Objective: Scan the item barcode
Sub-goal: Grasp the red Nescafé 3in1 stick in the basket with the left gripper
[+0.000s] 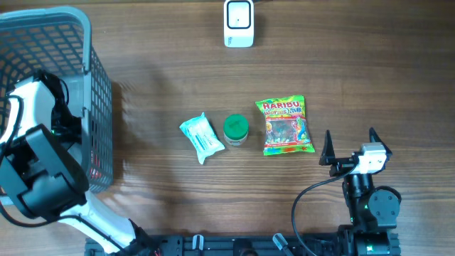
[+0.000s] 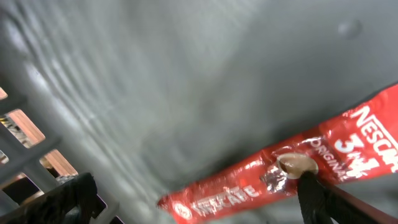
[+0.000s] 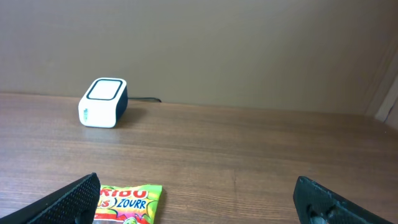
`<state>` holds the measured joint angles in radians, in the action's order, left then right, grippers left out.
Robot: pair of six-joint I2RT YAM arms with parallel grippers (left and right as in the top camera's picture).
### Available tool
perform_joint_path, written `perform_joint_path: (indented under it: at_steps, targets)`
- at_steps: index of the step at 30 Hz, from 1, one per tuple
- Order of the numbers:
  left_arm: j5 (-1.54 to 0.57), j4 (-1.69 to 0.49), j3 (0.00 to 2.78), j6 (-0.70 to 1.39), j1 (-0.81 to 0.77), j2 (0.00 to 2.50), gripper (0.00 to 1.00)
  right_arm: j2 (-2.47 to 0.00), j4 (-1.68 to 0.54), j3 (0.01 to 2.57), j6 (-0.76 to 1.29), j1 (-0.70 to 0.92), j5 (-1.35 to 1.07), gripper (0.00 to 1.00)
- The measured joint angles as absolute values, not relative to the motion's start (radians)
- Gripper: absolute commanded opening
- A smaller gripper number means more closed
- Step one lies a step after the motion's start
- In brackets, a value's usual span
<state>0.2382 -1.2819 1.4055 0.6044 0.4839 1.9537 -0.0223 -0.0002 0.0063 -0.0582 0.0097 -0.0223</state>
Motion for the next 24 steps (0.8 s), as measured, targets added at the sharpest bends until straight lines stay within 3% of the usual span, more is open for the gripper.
perform_joint_path:
  at_steps: [9, 24]
  targets:
    - [0.207, -1.276, 1.399, 0.607, 0.483, 1.755, 1.00, -0.022, 0.000, 0.006, -0.058, 0.010, -0.022, 1.00]
    - [0.158, -1.060, 1.202, 0.588, 0.471, 1.777, 1.00, -0.022, 0.000, 0.006, -0.058, 0.010, -0.022, 1.00]
